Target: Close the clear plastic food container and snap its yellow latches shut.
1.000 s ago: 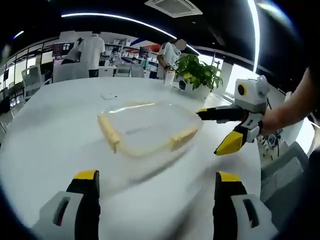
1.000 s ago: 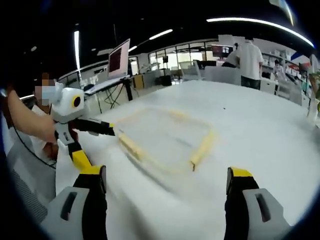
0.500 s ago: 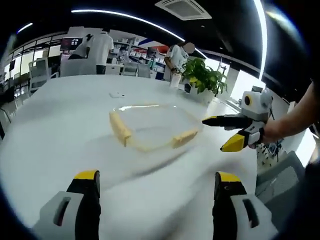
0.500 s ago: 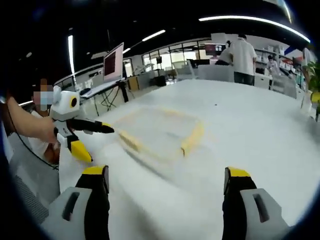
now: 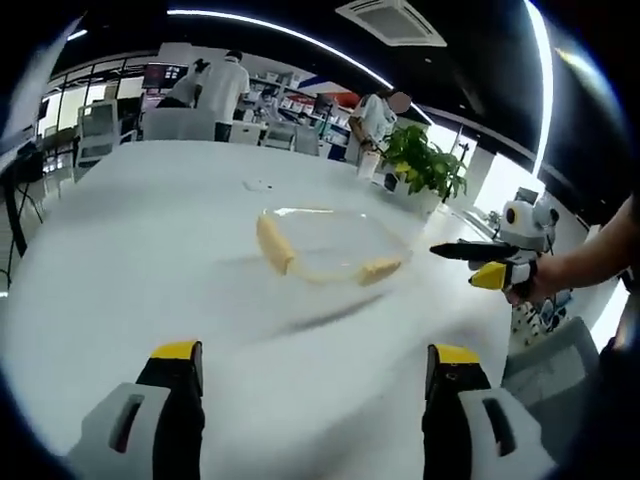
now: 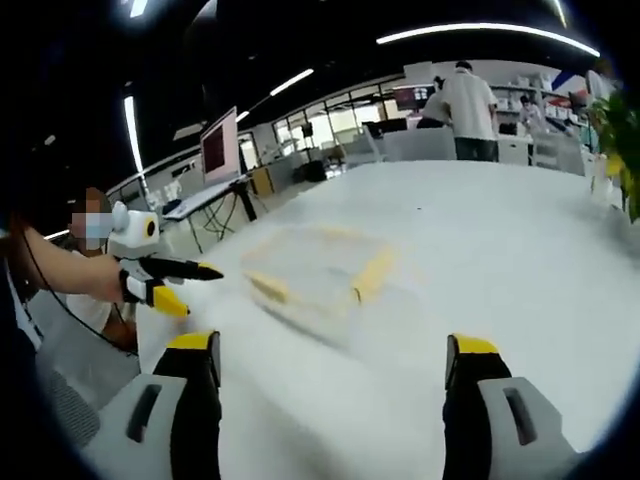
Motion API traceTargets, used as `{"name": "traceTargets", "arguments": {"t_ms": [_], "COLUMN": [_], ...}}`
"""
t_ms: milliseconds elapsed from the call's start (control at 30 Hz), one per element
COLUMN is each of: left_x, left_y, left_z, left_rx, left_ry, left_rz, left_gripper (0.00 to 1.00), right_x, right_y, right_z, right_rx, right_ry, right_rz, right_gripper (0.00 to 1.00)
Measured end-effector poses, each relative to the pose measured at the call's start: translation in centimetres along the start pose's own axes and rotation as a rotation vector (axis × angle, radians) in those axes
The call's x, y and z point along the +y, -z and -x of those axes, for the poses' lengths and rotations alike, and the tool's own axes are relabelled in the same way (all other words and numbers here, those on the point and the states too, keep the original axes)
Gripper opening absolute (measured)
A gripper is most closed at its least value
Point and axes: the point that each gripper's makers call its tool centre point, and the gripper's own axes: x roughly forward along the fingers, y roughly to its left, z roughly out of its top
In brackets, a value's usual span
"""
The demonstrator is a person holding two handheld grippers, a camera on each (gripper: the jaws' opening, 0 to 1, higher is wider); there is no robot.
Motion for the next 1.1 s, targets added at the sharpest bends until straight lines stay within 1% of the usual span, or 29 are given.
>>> {"name": "traceTargets", "arguments": {"t_ms": [67,200,300,467,533,633,700,800,867,1100], "left_x": [0.0,0.1,0.1,-0.2,-0.4,-0.7,-0.8,-1.0,-1.1,-1.5], "left_y": [0.2,0.9,1.2,1.3,1.3,1.5,1.7,1.9,2.0,2.1], "left_z": [0.4,1.1,1.4,2.1,2.4,3.0,3.3,3.8,4.2,5.8], "left_rx": [-0.001,0.002,0.007,0.001,-0.005,-0.011,-0.013,-0.010,-0.011,-0.032], "left_ry": [0.000,-0.005,-0.009,-0.017,-0.019,-0.024,-0.019,-0.020,-0.022,-0.036], "left_rz": [0.003,0.029,0.026,0.027,0.033,0.030,0.055,0.060,0.059,0.075], "left_gripper": [0.88,0.88,0.87,0.87,0.87,0.86,0.86,0.86,0.85,0.84], "right_x": [-0.3,-0.7,-0.9,-1.0,-0.7,-0.2,0.1,0.3,0.4,1.6], "right_y": [0.0,0.6,1.0,1.4,1.3,1.4,1.3,0.9,0.8,0.8], "right_z": [0.5,1.7,2.6,3.7,4.3,4.9,5.3,6.1,6.6,8.3], "right_rx": [-0.009,-0.009,-0.007,-0.009,-0.023,-0.022,-0.027,-0.053,-0.055,-0.073], "right_ry": [0.007,0.026,0.043,0.050,0.045,0.040,0.036,0.034,0.036,0.032], "right_rz": [-0.018,-0.025,-0.027,-0.032,-0.044,-0.042,-0.049,-0.086,-0.096,-0.096], "right_gripper": [0.91,0.90,0.90,0.89,0.90,0.90,0.90,0.89,0.89,0.87]}}
